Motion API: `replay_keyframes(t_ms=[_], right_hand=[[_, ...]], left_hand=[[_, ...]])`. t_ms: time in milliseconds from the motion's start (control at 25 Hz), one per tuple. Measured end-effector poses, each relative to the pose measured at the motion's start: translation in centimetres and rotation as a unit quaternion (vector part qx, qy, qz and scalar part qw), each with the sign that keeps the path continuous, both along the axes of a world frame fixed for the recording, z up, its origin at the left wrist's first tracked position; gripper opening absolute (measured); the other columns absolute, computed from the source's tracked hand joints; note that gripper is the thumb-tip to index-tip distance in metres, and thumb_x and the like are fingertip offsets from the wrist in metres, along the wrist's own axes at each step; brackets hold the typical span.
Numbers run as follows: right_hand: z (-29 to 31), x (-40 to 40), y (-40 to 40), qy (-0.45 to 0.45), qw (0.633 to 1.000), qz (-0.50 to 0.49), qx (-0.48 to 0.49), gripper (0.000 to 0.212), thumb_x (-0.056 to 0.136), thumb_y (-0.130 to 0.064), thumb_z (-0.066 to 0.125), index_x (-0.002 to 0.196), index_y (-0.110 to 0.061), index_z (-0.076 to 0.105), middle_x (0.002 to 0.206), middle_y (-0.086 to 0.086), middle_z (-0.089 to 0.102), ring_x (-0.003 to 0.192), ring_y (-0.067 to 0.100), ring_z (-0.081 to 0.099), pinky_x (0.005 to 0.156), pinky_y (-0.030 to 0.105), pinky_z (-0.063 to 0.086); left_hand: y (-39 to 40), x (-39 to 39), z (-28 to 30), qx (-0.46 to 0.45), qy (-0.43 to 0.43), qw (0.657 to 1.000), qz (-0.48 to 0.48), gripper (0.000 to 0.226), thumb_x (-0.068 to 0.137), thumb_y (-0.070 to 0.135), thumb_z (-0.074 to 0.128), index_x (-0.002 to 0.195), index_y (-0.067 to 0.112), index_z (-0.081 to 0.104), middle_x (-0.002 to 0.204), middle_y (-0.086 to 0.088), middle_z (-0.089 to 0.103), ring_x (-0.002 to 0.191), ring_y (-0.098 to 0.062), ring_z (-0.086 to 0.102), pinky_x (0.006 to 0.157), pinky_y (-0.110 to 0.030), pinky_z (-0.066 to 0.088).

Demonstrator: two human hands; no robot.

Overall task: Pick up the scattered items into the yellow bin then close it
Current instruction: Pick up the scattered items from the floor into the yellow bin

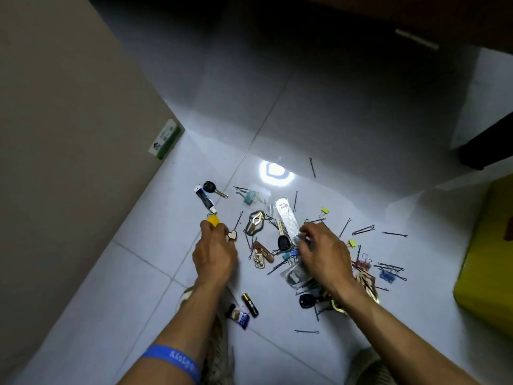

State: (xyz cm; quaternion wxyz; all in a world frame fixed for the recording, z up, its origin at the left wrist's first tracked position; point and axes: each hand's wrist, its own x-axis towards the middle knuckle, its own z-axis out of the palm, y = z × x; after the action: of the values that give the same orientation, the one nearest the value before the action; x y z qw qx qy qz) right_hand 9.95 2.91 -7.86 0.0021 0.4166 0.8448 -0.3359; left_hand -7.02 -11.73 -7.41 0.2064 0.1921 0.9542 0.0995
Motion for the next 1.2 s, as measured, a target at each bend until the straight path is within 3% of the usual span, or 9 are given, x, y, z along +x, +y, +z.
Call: replay_keyframes(t_ms=[280,480,640,720,800,880,960,1040,1200], right_hand=[[-0.8,-2.8,-1.6,-0.05,0.988,0.107,0.097,0.025,0.095,-0.038,0.05,0.111,-0.018,0.053,0.103,0.004,0.059,0.074,0.028,0.063,0.061,0.035,0.047],[-1.4,-4.5,-2.2,-0.078,0.994,0.059,0.047,0.023,0.087,-0.028,0.053,0.103,-0.012,0.052,0.096,0.009,0.064,0.077,0.032,0.061,0.063,0.035,0.045],[-0.9,-3.2,-2.3,-0.046,0.998,-0.022,-0.037,0.011,0.085,-0.021,0.055,0.093,-0.016,0.059,0.089,0.003,0.067,0.075,0.026,0.061,0.059,0.029,0.044],[-0.1,-2.0,-2.2,0.081,0.937,-0.208,-0.267,0.008,0.086,-0.015,0.053,0.08,-0.017,0.059,0.078,0.004,0.068,0.059,0.023,0.061,0.051,0.027,0.047],[0.9,0.0,-1.9,0.201,0.782,-0.325,-0.493,0.011,0.076,-0.005,0.047,0.077,-0.009,0.058,0.073,0.017,0.061,0.051,0.026,0.057,0.052,0.035,0.052],[1.7,2.6,-1.1,0.26,0.719,-0.329,-0.553,0.006,0.071,-0.008,0.055,0.075,-0.009,0.059,0.072,0.016,0.059,0.058,0.027,0.06,0.056,0.039,0.054],[1.8,4.8,-0.2,0.261,0.76,-0.357,-0.476,0.019,0.078,-0.021,0.071,0.064,-0.02,0.057,0.062,0.007,0.054,0.053,0.022,0.056,0.051,0.031,0.05],[1.1,6.7,1.1,0.166,0.888,-0.348,-0.25,0.037,0.082,-0.037,0.073,0.058,-0.023,0.049,0.053,-0.007,0.047,0.049,0.017,0.048,0.048,0.024,0.042],[-0.3,7.5,2.2,-0.113,0.985,-0.129,0.017,0.02,0.089,-0.04,0.062,0.091,-0.022,0.054,0.086,-0.004,0.059,0.079,0.024,0.058,0.064,0.033,0.043]], left_hand=[[0.7,-0.8,-0.4,0.148,-0.06,0.981,0.109,0.027,0.079,0.025,0.063,0.064,0.016,0.043,0.064,0.004,0.048,0.062,-0.02,0.046,0.054,-0.031,0.035],[1.0,0.4,0.5,0.252,-0.253,0.883,0.304,0.027,0.082,0.006,0.043,0.091,0.029,0.052,0.072,-0.005,0.066,0.058,-0.018,0.06,0.055,-0.032,0.049],[0.8,3.4,-0.1,0.072,-0.167,0.975,0.123,0.013,0.081,0.038,0.057,0.083,0.028,0.051,0.084,0.006,0.063,0.073,-0.016,0.058,0.066,-0.033,0.046],[0.8,4.9,-1.0,0.02,-0.126,0.992,0.025,0.035,0.075,0.057,0.063,0.085,0.027,0.049,0.085,0.008,0.059,0.078,-0.021,0.057,0.065,-0.031,0.04],[1.0,5.3,-1.5,0.058,-0.118,0.991,-0.006,0.032,0.078,0.052,0.069,0.081,0.024,0.054,0.086,0.005,0.061,0.079,-0.021,0.058,0.065,-0.032,0.044],[1.2,5.7,-1.4,0.114,-0.14,0.984,0.004,0.023,0.082,0.034,0.072,0.071,0.021,0.056,0.076,0.006,0.063,0.073,-0.02,0.06,0.064,-0.033,0.05],[1.4,6.0,-1.0,0.146,-0.151,0.977,0.029,0.021,0.082,0.022,0.072,0.067,0.021,0.057,0.069,0.008,0.062,0.069,-0.017,0.061,0.06,-0.028,0.046],[1.8,6.2,-0.3,0.182,-0.174,0.962,0.107,0.016,0.082,0.015,0.07,0.072,0.021,0.059,0.07,0.01,0.063,0.068,-0.009,0.061,0.056,-0.022,0.042],[2.5,6.6,1.0,0.288,-0.403,0.812,0.308,0.016,0.088,0.005,0.056,0.097,0.013,0.068,0.072,-0.007,0.064,0.052,-0.015,0.054,0.04,-0.019,0.035]])
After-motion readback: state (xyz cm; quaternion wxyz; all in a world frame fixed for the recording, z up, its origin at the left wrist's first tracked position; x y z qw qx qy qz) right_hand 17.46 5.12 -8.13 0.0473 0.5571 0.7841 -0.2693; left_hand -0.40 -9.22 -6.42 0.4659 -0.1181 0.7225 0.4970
